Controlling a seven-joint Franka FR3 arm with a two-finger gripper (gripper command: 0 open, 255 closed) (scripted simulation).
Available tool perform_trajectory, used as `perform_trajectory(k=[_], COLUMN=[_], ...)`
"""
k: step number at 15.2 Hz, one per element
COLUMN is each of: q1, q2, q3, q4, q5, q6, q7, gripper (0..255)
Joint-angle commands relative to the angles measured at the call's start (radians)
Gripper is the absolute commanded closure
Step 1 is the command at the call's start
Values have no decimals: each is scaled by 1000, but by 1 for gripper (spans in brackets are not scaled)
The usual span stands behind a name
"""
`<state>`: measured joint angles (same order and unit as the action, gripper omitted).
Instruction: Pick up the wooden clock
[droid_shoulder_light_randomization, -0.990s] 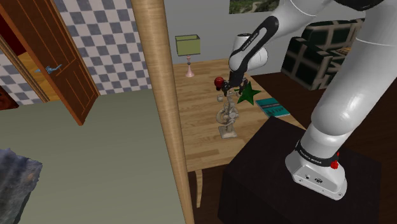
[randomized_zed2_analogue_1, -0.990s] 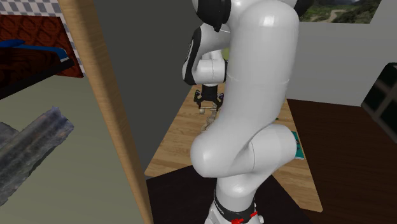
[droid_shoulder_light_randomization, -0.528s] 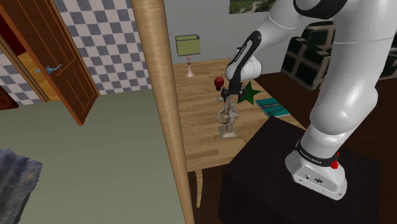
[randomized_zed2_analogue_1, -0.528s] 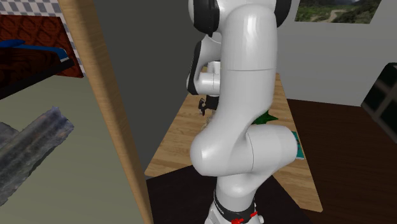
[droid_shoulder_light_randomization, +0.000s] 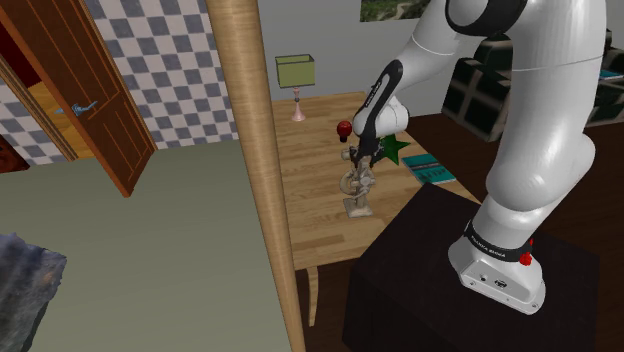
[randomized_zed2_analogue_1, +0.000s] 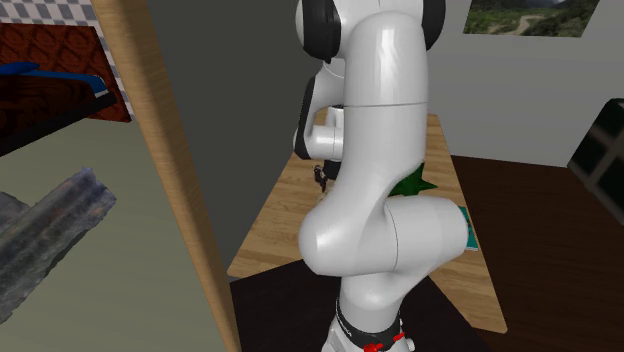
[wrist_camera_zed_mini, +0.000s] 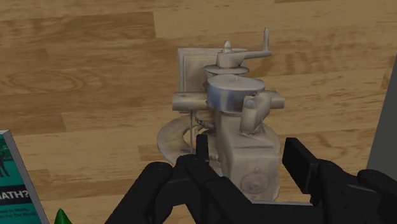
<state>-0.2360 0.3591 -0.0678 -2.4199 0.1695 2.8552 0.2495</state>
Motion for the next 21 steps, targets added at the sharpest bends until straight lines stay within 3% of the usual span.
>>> perform_trajectory(k=[1,9,21], q1=[-1,1,30], q2=[4,3,-165], q3=[1,0,-41], q4=[-1,2,-17], q5=[2,0,-60], q6=[4,1,-147], q7=[-2,1,50], gripper=[255,255,255])
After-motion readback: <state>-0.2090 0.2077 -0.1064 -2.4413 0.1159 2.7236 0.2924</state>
